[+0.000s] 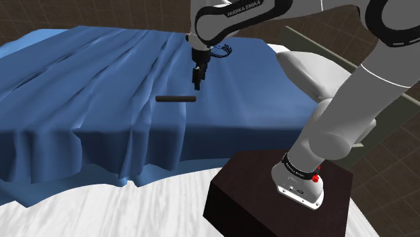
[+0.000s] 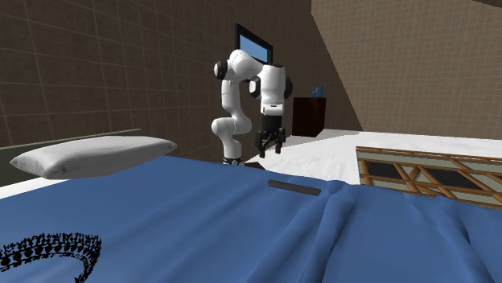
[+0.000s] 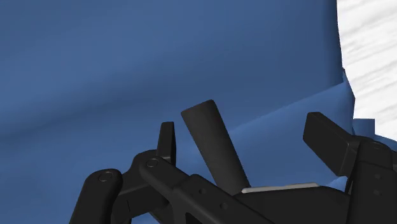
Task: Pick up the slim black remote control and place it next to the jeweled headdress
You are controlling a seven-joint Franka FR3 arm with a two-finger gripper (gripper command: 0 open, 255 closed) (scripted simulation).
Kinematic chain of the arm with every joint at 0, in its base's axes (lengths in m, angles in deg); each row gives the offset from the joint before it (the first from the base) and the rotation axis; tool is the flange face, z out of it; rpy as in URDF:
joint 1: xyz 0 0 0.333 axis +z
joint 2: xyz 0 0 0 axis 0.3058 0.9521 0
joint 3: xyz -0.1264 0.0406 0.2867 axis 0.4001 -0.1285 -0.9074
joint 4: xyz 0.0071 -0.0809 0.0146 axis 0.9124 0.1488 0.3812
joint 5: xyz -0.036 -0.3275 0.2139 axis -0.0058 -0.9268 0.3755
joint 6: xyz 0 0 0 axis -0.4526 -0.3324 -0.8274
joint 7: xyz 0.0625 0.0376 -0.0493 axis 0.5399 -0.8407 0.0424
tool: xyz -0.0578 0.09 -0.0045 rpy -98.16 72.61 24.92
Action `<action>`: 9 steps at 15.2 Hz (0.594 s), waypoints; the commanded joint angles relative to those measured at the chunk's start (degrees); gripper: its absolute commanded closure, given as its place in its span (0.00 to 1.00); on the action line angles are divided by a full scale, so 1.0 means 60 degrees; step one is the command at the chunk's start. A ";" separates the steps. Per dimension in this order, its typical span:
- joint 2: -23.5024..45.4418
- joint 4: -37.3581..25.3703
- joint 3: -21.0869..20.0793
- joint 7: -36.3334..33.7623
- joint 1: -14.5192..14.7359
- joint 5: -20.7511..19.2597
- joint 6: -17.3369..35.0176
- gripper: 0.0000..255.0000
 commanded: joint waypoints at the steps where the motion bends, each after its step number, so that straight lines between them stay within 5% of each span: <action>1: 0.0647 -0.0384 -0.0104 0.0260 0.0114 -0.0101 0.0390 0.00; 9: 0.3151 -0.2494 -0.0510 0.1171 0.0538 -0.0684 0.1249 0.00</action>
